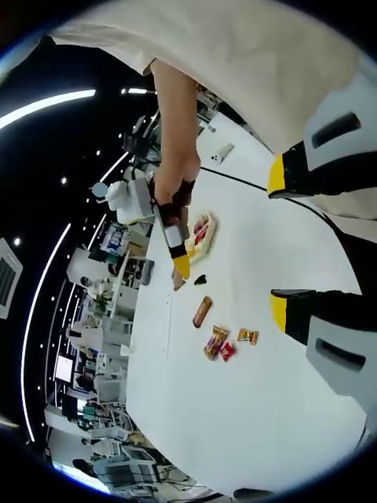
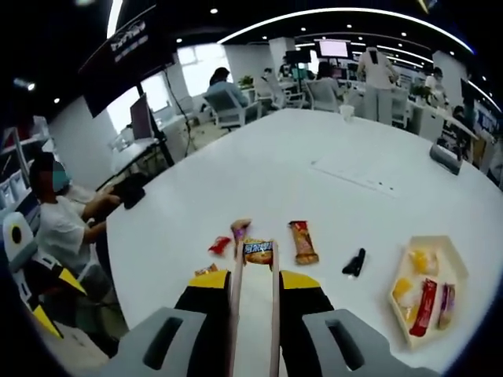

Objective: Place the target food into the container with the food tongs after gripping and lifting it, then release it inside without dropping or visibly crushing the food.

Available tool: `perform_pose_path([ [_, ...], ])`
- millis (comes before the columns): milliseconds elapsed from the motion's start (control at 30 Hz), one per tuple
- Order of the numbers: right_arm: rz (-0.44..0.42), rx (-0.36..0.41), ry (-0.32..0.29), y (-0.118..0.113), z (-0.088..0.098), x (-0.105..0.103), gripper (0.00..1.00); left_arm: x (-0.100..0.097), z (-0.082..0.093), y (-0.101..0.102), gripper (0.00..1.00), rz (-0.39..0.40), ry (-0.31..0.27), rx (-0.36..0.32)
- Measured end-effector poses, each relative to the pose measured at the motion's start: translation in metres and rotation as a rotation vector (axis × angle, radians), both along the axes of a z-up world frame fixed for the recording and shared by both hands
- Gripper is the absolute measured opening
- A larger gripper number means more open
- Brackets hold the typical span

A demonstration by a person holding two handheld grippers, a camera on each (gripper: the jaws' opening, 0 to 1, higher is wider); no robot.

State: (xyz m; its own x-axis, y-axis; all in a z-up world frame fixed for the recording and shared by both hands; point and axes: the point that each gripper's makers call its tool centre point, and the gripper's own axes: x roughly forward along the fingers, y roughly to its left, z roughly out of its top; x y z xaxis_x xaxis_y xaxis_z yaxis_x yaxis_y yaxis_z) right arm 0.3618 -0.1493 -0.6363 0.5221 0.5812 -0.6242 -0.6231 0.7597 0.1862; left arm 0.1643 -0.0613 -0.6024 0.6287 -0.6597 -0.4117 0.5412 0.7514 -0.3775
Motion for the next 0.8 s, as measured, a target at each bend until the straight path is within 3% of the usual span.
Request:
perform_pose_path([
  [800, -0.071, 0.003, -0.024, -0.027, 0.014, 0.015, 0.22, 0.001, -0.001, -0.004, 0.45, -0.014, 0.003, 0.004],
])
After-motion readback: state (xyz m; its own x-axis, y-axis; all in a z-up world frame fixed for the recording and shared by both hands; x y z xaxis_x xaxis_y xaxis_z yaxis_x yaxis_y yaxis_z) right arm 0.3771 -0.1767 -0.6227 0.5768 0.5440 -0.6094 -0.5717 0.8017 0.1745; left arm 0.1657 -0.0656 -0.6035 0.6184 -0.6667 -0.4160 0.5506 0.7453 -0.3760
